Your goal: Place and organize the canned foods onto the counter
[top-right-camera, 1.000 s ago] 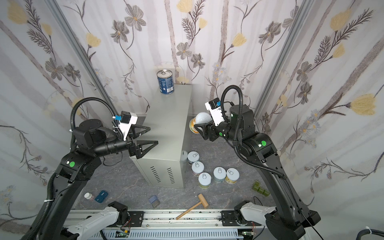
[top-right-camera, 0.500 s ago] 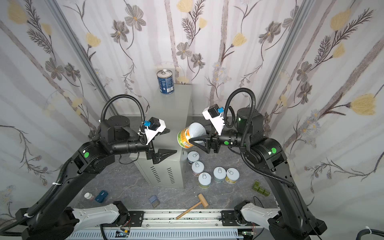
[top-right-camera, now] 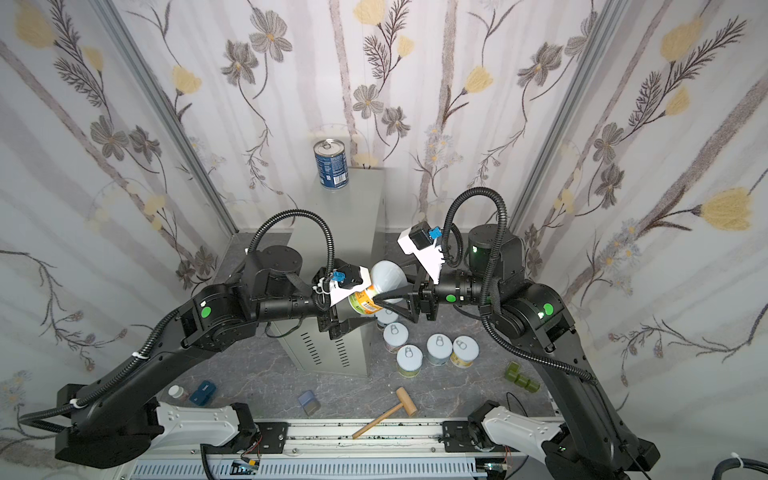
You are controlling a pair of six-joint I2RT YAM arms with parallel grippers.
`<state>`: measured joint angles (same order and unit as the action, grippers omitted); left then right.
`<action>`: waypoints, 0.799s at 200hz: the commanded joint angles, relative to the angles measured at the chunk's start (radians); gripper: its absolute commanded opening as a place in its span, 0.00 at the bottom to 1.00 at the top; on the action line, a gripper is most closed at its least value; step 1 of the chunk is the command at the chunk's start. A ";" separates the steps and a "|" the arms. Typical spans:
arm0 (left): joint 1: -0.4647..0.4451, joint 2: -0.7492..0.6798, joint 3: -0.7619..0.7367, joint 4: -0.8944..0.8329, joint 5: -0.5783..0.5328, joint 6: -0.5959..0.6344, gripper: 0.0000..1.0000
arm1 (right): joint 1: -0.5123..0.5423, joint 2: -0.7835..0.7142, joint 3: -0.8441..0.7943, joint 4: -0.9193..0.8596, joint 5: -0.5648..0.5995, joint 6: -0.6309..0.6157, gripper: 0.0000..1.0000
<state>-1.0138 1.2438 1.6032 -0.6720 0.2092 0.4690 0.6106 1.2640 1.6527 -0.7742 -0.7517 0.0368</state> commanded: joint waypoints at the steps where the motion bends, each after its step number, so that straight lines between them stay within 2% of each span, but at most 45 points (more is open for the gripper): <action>1: -0.006 -0.018 -0.023 0.078 -0.041 0.033 0.76 | 0.010 -0.011 -0.006 0.058 -0.010 -0.001 0.29; 10: -0.005 -0.028 -0.037 0.096 -0.034 0.033 0.71 | 0.011 -0.014 -0.011 0.063 -0.007 0.001 0.29; 35: -0.005 -0.040 -0.051 0.115 -0.006 0.025 0.69 | 0.020 -0.019 -0.026 0.083 -0.008 0.013 0.30; 58: -0.005 -0.042 -0.063 0.135 0.002 0.015 0.62 | 0.037 -0.017 -0.031 0.083 0.014 0.011 0.30; 84: -0.005 -0.047 -0.075 0.163 0.019 0.004 0.76 | 0.051 -0.011 -0.034 0.087 0.026 0.010 0.30; 130: -0.006 -0.045 -0.078 0.170 0.018 0.003 0.77 | 0.059 -0.011 -0.034 0.093 0.042 0.006 0.31; 160: -0.005 -0.046 -0.081 0.184 0.015 -0.001 0.87 | 0.061 -0.011 -0.042 0.101 0.043 0.009 0.32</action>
<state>-1.0199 1.2011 1.5211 -0.5808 0.2153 0.4706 0.6685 1.2503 1.6154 -0.7475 -0.6811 0.0486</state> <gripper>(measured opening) 0.846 0.737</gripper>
